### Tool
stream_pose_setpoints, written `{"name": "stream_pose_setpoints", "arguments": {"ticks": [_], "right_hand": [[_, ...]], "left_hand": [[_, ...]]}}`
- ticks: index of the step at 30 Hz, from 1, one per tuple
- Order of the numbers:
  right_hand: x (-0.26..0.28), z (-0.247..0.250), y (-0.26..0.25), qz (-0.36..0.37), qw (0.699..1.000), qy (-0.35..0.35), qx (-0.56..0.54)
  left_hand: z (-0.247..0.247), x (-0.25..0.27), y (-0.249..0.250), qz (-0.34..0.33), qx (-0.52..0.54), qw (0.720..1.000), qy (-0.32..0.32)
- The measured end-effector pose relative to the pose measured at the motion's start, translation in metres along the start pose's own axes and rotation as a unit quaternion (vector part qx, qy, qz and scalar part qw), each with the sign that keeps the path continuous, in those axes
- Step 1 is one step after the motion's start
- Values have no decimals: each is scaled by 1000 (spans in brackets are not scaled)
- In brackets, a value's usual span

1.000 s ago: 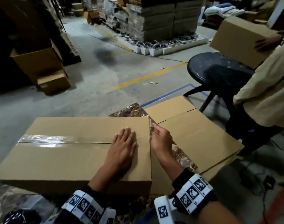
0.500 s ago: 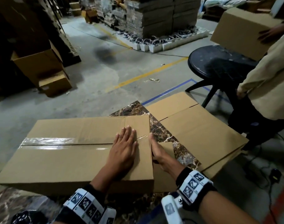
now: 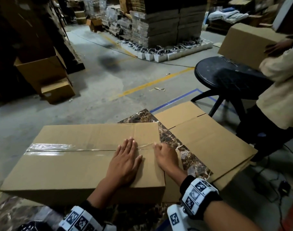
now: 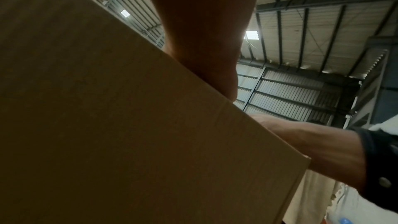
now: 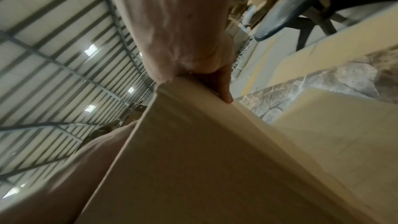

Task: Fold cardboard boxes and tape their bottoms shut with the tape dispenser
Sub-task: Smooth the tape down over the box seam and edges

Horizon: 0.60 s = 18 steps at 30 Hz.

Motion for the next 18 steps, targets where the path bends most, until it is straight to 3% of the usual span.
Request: {"name": "stream_pose_setpoints", "arguments": {"ticks": [3,8,14,18], "right_hand": [[5,10,4,-20,998,59,-5],[24,29,-25,33,979,117,165],[34,20,-38,90,969,85,214],[15,0,-16,34,990,0,134]], "left_hand": [[0,1,2,0,-5,1000,1],[-4,2,1,-5,-3,1000,1],[-2,8,4,-18,-3,1000,8],[-1,5,3,-18,4,1000,2]]}}
Point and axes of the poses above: each hand's wrist, its own x-axis away from the middle knuckle, its own z-axis out of the back of the hand, y = z × x, the point moved 10 cm from there along -x, towards the middle knuckle, and after that the axes turned 1 degree about -x, right-handed, at the moved point
